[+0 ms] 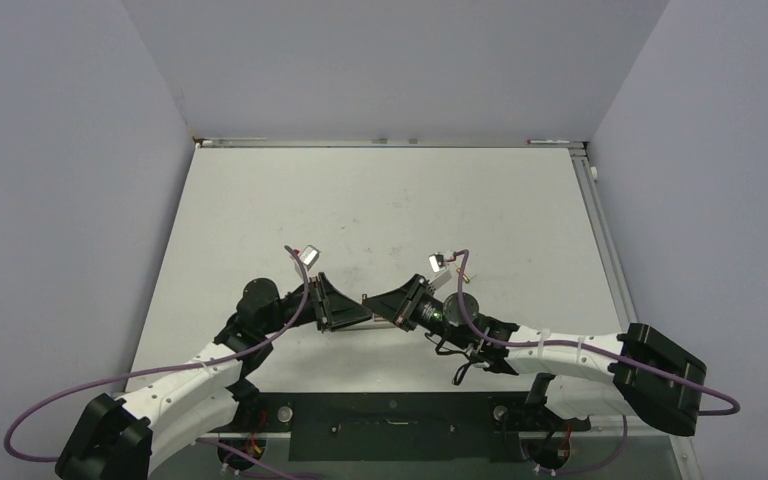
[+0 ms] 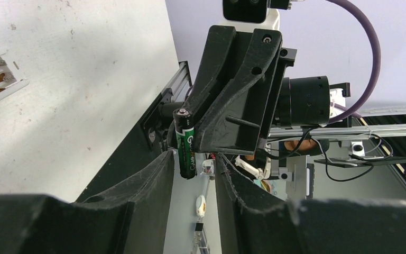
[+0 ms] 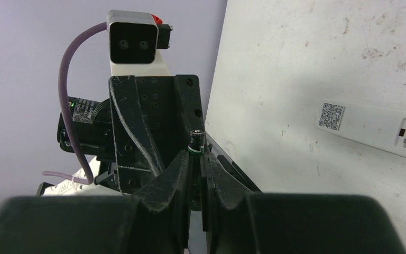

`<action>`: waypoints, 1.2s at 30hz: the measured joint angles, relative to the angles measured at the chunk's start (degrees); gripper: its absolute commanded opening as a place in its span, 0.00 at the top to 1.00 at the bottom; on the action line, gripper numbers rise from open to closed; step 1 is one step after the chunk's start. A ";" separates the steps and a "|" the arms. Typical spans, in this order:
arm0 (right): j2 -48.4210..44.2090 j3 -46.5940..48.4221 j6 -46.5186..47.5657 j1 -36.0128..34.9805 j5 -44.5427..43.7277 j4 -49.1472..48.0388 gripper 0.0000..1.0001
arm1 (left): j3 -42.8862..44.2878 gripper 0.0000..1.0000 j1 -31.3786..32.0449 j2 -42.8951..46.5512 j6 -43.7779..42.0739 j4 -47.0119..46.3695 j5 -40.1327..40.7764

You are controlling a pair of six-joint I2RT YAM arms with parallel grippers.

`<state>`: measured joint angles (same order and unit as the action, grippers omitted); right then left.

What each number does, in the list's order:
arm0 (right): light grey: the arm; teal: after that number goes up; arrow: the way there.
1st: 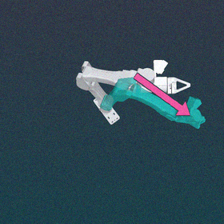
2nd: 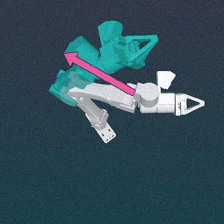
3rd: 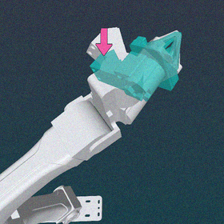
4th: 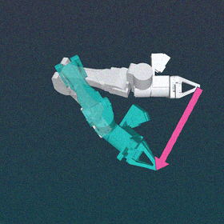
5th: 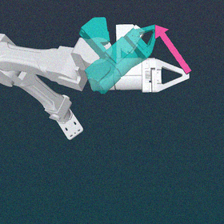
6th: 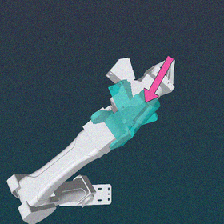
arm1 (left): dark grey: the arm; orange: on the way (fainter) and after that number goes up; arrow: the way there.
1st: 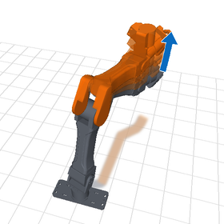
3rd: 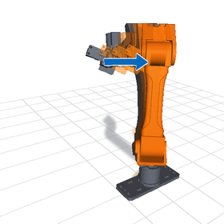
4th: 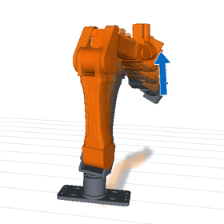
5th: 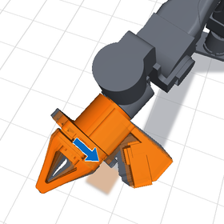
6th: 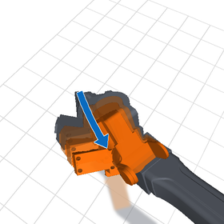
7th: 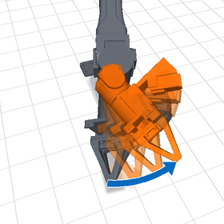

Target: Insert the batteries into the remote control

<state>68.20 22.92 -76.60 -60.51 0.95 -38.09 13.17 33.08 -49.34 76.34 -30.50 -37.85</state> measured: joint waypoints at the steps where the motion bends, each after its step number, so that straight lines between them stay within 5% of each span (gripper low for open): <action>1: 0.00 0.00 -0.07 -0.11 0.00 -0.37 0.92 | -0.07 0.72 0.00 0.00 0.02 -0.13 0.00; 6: 0.00 0.00 -0.33 -0.39 -0.02 -0.94 0.92 | -0.31 0.81 0.00 -0.02 0.20 -0.26 -0.11; 9: 0.00 0.00 -0.48 -0.63 -0.07 -1.01 0.92 | -0.33 1.00 0.00 -0.02 0.44 -0.48 -0.15; 14: -0.07 -0.44 -0.63 -0.72 -0.22 -1.68 0.91 | -0.52 1.00 0.00 -0.09 0.90 -0.98 -0.20; 18: -0.61 -0.57 -0.31 -0.72 -0.22 -1.18 0.70 | -0.61 1.00 0.02 -0.09 1.01 -1.09 -0.48; 23: -4.85 -0.33 3.65 -0.72 -0.22 5.51 0.57 | -0.61 1.00 -0.09 -0.09 0.98 -1.51 -1.66; 36: -12.07 17.90 32.87 2.08 1.42 38.42 0.56 | 2.21 1.00 -0.57 -1.36 -3.23 1.60 -9.77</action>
<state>56.14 40.82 -43.72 -58.43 2.37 0.34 15.38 32.51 -50.70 73.10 -28.91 -47.62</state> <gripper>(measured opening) 0.443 0.066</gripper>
